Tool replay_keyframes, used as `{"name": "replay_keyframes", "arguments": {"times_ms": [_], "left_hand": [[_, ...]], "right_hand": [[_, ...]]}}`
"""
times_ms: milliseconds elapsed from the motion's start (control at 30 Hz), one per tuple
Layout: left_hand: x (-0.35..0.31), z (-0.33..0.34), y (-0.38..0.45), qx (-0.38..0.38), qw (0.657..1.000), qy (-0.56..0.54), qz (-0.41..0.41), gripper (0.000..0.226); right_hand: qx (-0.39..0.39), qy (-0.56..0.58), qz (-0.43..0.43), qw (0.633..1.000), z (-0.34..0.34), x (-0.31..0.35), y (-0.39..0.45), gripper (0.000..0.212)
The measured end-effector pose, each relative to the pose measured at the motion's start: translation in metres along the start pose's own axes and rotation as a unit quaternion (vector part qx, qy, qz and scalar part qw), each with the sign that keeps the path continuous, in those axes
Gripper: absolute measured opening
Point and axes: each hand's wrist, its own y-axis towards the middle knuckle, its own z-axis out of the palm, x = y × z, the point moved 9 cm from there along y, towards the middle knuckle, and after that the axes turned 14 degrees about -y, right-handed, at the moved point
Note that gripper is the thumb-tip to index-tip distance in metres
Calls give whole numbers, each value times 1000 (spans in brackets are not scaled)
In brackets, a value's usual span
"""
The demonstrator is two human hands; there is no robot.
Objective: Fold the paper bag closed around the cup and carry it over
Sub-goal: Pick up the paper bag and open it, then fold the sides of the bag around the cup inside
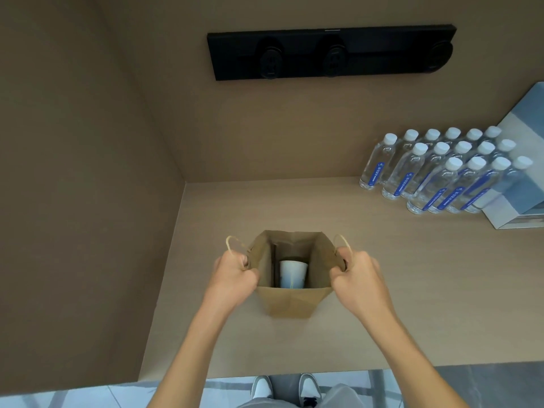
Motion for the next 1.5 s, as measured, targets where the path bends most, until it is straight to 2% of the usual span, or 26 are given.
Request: {"name": "replay_keyframes", "arguments": {"times_ms": [133,200,300,400,567,633,733,867,933,1067,1133,1233,1267,1367,1433,1500], "left_hand": [[8,-15,-12,-47,997,62,4,21],[7,-18,-18,-66,995,80,-1,5],[12,-13,-24,-54,993,99,-33,32],[13,-16,-28,-62,991,120,-12,44],[10,-6,-32,-48,992,113,-18,44],[6,-9,-34,-58,991,119,-1,41],[-2,-20,-34,-68,986,148,28,50],[-10,-29,-33,-89,983,156,44,46],[-5,-25,-33,-74,983,161,39,45],[4,-11,-36,-24,986,157,45,33],[3,-10,-36,-18,987,150,47,23],[0,-8,-30,-2,986,161,50,8],[-3,-6,-28,12,984,172,52,2],[-12,1,-16,66,975,204,60,14],[-21,4,-9,90,970,217,64,17],[-29,-2,-1,59,975,206,57,9]], "right_hand": [[-25,2,-17,1000,-12,12,-13,47],[-24,18,-13,999,-11,12,-18,52],[-19,45,-7,999,-5,8,-24,43],[-10,83,-7,996,0,6,-33,57],[8,87,-18,996,10,4,-45,51],[2,67,-9,998,9,-1,-47,38],[-22,45,13,999,5,-6,-52,45],[-24,67,10,997,8,-2,-62,54],[-20,77,4,997,11,-3,-62,50],[9,105,-5,994,23,-8,-62,27],[19,121,-6,992,26,-10,-62,40],[23,119,-93,988,16,-2,-62,72],[36,112,-135,984,14,2,-61,73],[95,34,-230,968,12,9,-56,61],[125,-41,-282,950,15,8,-55,75],[132,-108,-330,928,14,8,-56,90]]}}
